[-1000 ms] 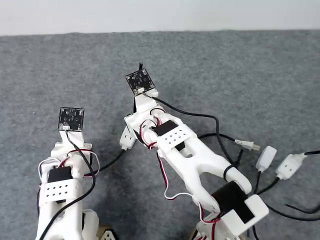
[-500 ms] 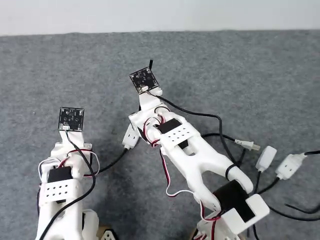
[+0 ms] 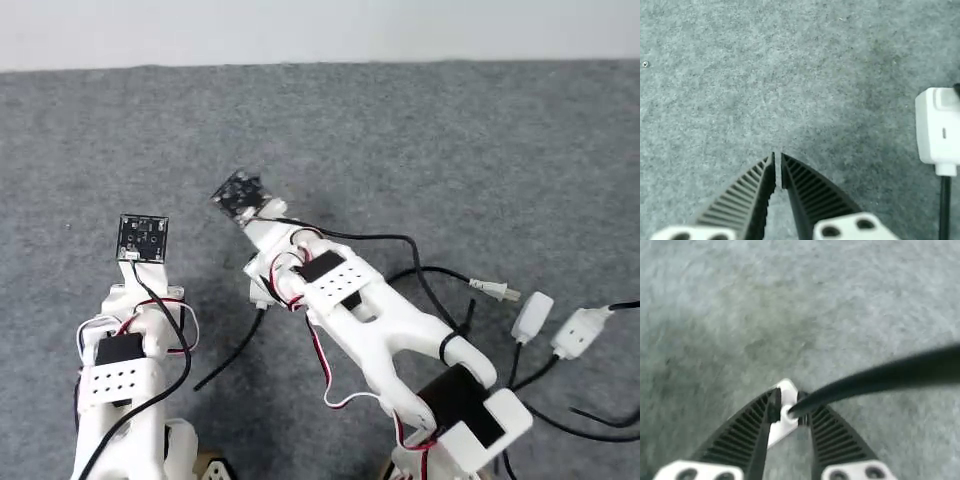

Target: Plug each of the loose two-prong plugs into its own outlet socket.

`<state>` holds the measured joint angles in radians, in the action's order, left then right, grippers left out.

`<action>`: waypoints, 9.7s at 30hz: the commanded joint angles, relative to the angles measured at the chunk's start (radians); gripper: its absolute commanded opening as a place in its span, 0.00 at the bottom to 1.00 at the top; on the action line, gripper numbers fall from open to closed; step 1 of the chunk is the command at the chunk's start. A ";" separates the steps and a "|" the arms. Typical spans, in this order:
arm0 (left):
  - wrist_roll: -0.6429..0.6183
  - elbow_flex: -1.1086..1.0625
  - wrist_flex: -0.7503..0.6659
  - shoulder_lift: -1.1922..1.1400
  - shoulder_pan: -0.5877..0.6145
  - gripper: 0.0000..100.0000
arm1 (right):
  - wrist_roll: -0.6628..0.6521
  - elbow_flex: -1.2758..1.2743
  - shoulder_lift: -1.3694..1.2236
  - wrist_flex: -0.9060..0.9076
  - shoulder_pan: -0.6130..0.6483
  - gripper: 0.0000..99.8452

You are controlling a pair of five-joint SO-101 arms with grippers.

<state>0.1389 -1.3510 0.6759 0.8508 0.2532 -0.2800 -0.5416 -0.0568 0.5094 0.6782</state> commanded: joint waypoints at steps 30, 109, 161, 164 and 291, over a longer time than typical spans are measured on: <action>0.012 0.033 -0.028 0.021 -0.003 0.02 | 0.451 0.574 -0.344 0.667 0.064 0.21; 0.015 0.033 -0.029 0.021 -0.002 0.02 | -0.717 0.092 0.194 0.746 0.025 0.30; 0.086 -0.306 0.296 0.956 -0.118 0.01 | -0.700 0.143 0.262 0.661 -1.345 0.01; 0.086 -0.306 0.299 0.948 -0.118 0.01 | -0.694 0.094 0.259 0.601 -1.369 0.04; 0.080 -0.331 0.592 0.971 0.026 0.01 | -0.101 -1.142 1.863 0.800 -0.645 0.01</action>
<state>0.2125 -1.6916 1.2651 1.8036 0.2746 -0.3859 -1.6709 1.7967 1.3042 0.0353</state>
